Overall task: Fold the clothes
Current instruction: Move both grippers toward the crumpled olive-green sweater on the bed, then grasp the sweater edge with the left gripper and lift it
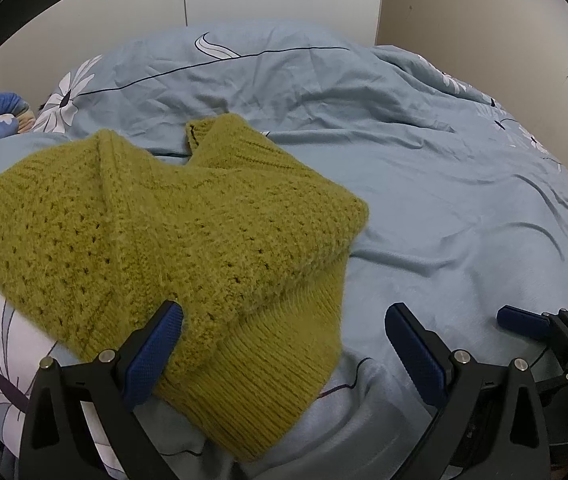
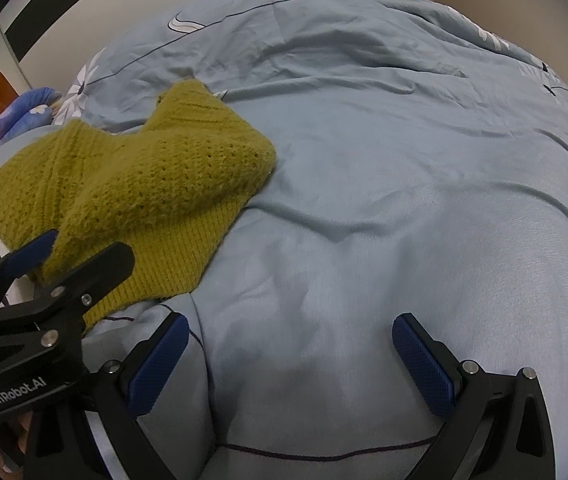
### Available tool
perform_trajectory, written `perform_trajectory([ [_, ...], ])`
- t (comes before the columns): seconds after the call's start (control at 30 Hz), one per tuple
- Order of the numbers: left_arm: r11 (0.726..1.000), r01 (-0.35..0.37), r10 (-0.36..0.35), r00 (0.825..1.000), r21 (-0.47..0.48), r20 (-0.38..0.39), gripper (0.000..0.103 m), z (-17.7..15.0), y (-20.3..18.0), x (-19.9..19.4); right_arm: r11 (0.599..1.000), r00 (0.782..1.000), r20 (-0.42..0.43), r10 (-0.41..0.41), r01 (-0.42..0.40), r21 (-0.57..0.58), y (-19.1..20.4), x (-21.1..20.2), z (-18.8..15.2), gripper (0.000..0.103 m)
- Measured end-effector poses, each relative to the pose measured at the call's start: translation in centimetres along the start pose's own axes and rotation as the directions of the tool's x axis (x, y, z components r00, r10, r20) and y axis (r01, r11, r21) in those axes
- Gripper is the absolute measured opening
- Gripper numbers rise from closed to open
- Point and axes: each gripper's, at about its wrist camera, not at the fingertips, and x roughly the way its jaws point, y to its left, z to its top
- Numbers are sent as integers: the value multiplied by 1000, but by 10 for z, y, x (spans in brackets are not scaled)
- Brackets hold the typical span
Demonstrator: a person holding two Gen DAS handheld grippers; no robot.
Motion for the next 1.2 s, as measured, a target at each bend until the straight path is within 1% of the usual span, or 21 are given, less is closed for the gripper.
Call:
perform_trajectory([
  [0.37,1000,-12,12,1000,-1,-19,101,-1,-1,-3,1000,1000,-4,18,-18,2,-1,-3,-1,103],
  [0.57,1000,-26,26,998,2,-59,101,1,-2,-9,998,998,-9,54,-54,9,1,-8,-3,103],
  [0.63,1000,-21,20,999,-2,-30,101,2,-2,-22,996,997,1,80,-80,31,-3,-10,-2,103],
  [0.73,995,-97,96,995,24,27,101,9,0,-34,991,993,27,117,-118,58,-8,-12,-2,103],
  [0.77,992,-123,122,992,20,41,101,13,3,-36,990,991,30,127,-129,62,-7,-13,-2,103],
  [0.8,991,-132,132,990,-9,48,101,16,11,-36,990,992,25,125,-127,63,-7,-13,-1,103],
  [0.87,988,-99,102,995,-116,19,101,24,35,-33,992,993,10,114,-115,61,-6,-13,-1,103],
  [0.9,982,-81,83,997,-172,4,101,27,47,-31,993,995,3,104,-104,58,-7,-13,-1,103],
  [0.97,970,-36,24,998,-242,-50,101,32,64,-19,993,995,7,102,-102,56,-7,-13,-1,103],
  [1.0,966,-12,-3,998,-257,-60,99,35,69,-15,994,995,12,99,-100,52,-8,-13,-2,103],
  [1.03,967,-3,-12,998,-256,-58,97,36,70,-14,994,995,26,99,-100,47,-8,-13,-2,103],
  [1.07,970,6,-19,999,-242,-49,95,38,67,-15,994,994,36,99,-101,43,-9,-13,-2,103],
  [1.13,977,40,-53,997,-210,-55,95,40,59,-10,994,994,52,99,-101,38,-9,-13,-3,103],
  [1.17,978,50,-69,994,-204,-83,95,41,56,-2,994,994,54,99,-101,37,-10,-13,-3,103],
  [1.2,979,33,-57,992,-203,-113,95,40,54,7,994,994,53,99,-101,37,-10,-12,-3,103],
])
